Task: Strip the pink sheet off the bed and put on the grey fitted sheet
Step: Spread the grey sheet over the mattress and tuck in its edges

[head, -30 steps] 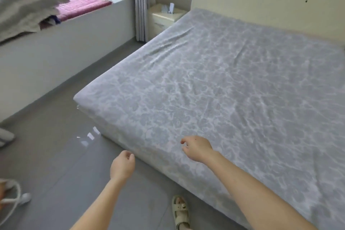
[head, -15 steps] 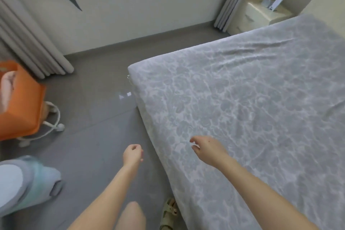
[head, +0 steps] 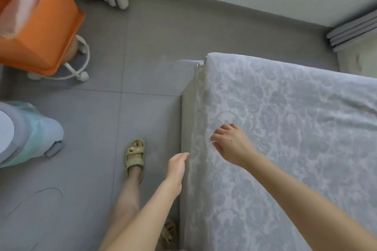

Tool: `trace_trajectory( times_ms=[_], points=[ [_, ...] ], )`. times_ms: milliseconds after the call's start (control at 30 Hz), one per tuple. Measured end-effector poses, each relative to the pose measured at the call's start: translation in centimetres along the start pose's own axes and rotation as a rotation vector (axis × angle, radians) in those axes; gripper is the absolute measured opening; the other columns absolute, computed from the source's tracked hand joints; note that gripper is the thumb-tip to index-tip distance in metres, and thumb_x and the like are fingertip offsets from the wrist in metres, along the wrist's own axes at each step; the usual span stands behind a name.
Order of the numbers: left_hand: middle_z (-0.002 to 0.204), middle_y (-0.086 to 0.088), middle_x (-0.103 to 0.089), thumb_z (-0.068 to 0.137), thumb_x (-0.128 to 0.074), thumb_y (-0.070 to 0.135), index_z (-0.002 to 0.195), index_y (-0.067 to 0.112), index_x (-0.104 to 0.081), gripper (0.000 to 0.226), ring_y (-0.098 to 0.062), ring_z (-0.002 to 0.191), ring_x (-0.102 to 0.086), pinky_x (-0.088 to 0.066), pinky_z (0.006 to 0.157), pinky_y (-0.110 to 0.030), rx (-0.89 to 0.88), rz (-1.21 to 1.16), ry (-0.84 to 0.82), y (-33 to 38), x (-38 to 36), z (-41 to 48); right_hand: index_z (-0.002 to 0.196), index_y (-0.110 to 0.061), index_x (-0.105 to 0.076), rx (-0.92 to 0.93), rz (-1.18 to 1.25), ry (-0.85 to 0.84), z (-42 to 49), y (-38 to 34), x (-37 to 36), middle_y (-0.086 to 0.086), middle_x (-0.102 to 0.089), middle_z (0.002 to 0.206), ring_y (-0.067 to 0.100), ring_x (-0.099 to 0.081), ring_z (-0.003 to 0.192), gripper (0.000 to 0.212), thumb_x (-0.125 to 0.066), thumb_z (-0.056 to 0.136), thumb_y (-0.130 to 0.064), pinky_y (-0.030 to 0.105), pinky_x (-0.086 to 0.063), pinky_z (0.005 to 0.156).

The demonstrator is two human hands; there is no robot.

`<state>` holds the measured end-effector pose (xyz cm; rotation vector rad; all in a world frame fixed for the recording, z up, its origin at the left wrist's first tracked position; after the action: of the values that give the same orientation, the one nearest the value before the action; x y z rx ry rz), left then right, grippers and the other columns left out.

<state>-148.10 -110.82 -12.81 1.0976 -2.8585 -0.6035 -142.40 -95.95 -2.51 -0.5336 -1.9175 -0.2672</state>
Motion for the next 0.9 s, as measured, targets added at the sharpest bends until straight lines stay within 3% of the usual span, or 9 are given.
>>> trace_trajectory(
  times_ms=[100, 200, 300, 400, 500, 600, 700, 800, 900],
  points=[
    [0.113, 0.001, -0.061, 0.100, -0.040, 0.030, 0.087, 0.018, -0.070, 0.034, -0.017, 0.110, -0.051, -0.032, 0.087, -0.028, 0.078, -0.038, -0.029, 0.5, 0.1, 4.5, 0.069, -0.019, -0.069, 0.101, -0.120, -0.141, 7.0, 1.5, -2.1, -0.003, -0.063, 0.068, 0.024, -0.059, 0.069, 0.012, -0.062, 0.078, -0.017, 0.036, -0.049, 0.073],
    [0.116, 0.000, -0.061, 0.101, -0.036, 0.037, 0.084, 0.020, -0.072, 0.044, -0.015, 0.107, -0.052, -0.032, 0.089, -0.028, 0.121, -0.061, -0.040, 0.5, 0.2, 8.5, 0.064, -0.021, -0.067, 0.225, -0.253, -0.230, 12.5, 2.1, -4.3, -0.004, -0.058, 0.065, 0.021, -0.056, 0.069, 0.012, -0.066, 0.076, -0.018, 0.032, -0.039, 0.084],
    [0.113, 0.001, -0.059, 0.102, -0.031, 0.038, 0.092, 0.020, -0.068, 0.043, -0.007, 0.096, -0.053, -0.037, 0.079, -0.019, 0.177, -0.088, -0.098, 0.0, -1.0, 11.4, 0.058, -0.024, -0.068, 0.340, -0.344, -0.313, 15.7, 2.4, -6.4, -0.007, -0.058, 0.061, 0.019, -0.058, 0.067, 0.013, -0.077, 0.067, -0.023, 0.037, -0.040, 0.096],
    [0.114, 0.001, -0.063, 0.102, -0.031, 0.040, 0.108, 0.018, -0.067, 0.043, -0.007, 0.094, -0.058, -0.042, 0.067, -0.014, 0.230, -0.135, -0.161, -0.8, -2.9, 13.2, 0.059, -0.024, -0.069, 0.418, -0.393, -0.373, 17.1, 3.5, -8.6, -0.009, -0.059, 0.062, 0.018, -0.060, 0.070, 0.013, -0.076, 0.069, -0.026, 0.042, -0.023, 0.108],
    [0.115, 0.002, -0.064, 0.101, -0.029, 0.045, 0.109, 0.023, -0.067, 0.044, -0.018, 0.111, -0.058, -0.047, 0.081, -0.025, 0.259, -0.183, -0.205, -1.2, -5.1, 14.5, 0.060, -0.023, -0.070, 0.463, -0.410, -0.360, 18.2, 4.9, -9.6, -0.008, -0.058, 0.062, 0.018, -0.060, 0.066, 0.016, -0.071, 0.074, -0.031, 0.045, -0.023, 0.106],
    [0.111, -0.003, -0.066, 0.100, -0.028, 0.047, 0.102, 0.022, -0.067, 0.046, -0.022, 0.107, -0.059, -0.048, 0.089, -0.031, 0.272, -0.219, -0.164, -1.6, -6.3, 15.6, 0.061, -0.022, -0.069, 0.551, -0.422, -0.401, 18.9, 5.4, -10.4, -0.009, -0.056, 0.063, 0.018, -0.059, 0.066, 0.022, -0.066, 0.078, -0.036, 0.048, -0.033, 0.104],
    [0.115, -0.001, -0.064, 0.100, -0.033, 0.043, 0.110, 0.019, -0.064, 0.040, -0.019, 0.110, -0.057, -0.044, 0.100, -0.038, 0.191, -0.189, -0.103, -1.6, -6.5, 16.0, 0.068, -0.020, -0.070, 0.576, -0.413, -0.467, 19.3, 5.7, -10.8, -0.008, -0.060, 0.069, 0.019, -0.060, 0.073, 0.028, -0.057, 0.084, -0.039, 0.050, -0.038, 0.102],
    [0.118, -0.001, -0.059, 0.100, -0.035, 0.037, 0.117, 0.014, -0.061, 0.038, -0.016, 0.111, -0.055, -0.042, 0.102, -0.038, 0.101, -0.162, -0.030, -1.7, -6.2, 15.8, 0.087, -0.019, -0.071, 0.571, -0.459, -0.566, 19.7, 5.2, -11.4, -0.007, -0.064, 0.085, 0.019, -0.058, 0.087, 0.048, -0.031, 0.096, -0.042, 0.042, -0.037, 0.099],
    [0.116, 0.003, -0.059, 0.101, -0.036, 0.036, 0.113, 0.016, -0.066, 0.038, -0.011, 0.109, -0.056, -0.044, 0.100, -0.030, 0.054, -0.210, 0.007, -1.5, -6.2, 15.3, 0.100, -0.021, -0.067, 0.530, -0.529, -0.706, 19.9, 4.7, -12.0, -0.007, -0.063, 0.103, 0.017, -0.052, 0.101, 0.052, -0.019, 0.101, -0.043, 0.034, -0.031, 0.096]
  ],
)
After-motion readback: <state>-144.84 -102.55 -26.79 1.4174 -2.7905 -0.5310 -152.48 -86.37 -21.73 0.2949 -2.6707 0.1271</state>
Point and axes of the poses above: each hand's wrist, its own z-axis towards the middle knuckle, its own x-axis out of the back of the hand, y = z × x, the point moved 8 cm from there along z, towards the middle knuckle
